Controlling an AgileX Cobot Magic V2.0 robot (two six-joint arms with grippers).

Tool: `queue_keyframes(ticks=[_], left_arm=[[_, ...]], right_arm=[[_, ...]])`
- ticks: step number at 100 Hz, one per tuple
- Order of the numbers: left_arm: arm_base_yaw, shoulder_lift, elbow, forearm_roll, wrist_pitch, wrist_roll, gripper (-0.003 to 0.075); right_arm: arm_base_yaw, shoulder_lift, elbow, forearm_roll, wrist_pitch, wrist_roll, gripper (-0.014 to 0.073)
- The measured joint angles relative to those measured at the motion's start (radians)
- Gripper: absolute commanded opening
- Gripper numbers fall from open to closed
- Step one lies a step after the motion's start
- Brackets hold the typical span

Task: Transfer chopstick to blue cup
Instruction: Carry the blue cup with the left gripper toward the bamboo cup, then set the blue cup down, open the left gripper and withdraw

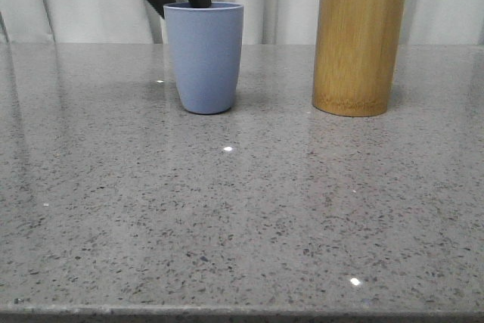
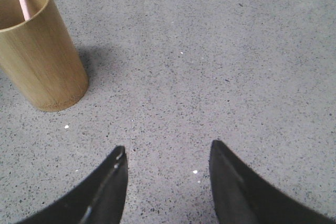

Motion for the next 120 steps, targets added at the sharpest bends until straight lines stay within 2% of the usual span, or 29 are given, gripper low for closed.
queue_keyframes(ticks=[22,49,72,101,120], left_arm=[[0.000,-0.066,-0.016,0.022,0.004,0.000,0.0336],[0.000,-0.239,0.034,0.176,0.010,-0.039,0.0336],[0.000,-0.471,0.281,0.266,-0.075,-0.084,0.0336],[0.000,-0.757,0.653,0.281,-0.233,-0.117,0.0336],[0.000,-0.911,0.822,0.293,-0.291,-0.122,0.0336]], right_arm=[[0.000,0.000,0.000,0.000,0.000,0.000,0.0379],[0.009,0.000,0.000,0.000,0.000,0.000,0.0379],[0.036,0.000,0.000,0.000,0.000,0.000,0.0379],[0.036,0.000,-0.004,0.008,0.000,-0.002,0.0379],[0.055,0.023,-0.060,0.014,0.002,-0.002,0.0379]])
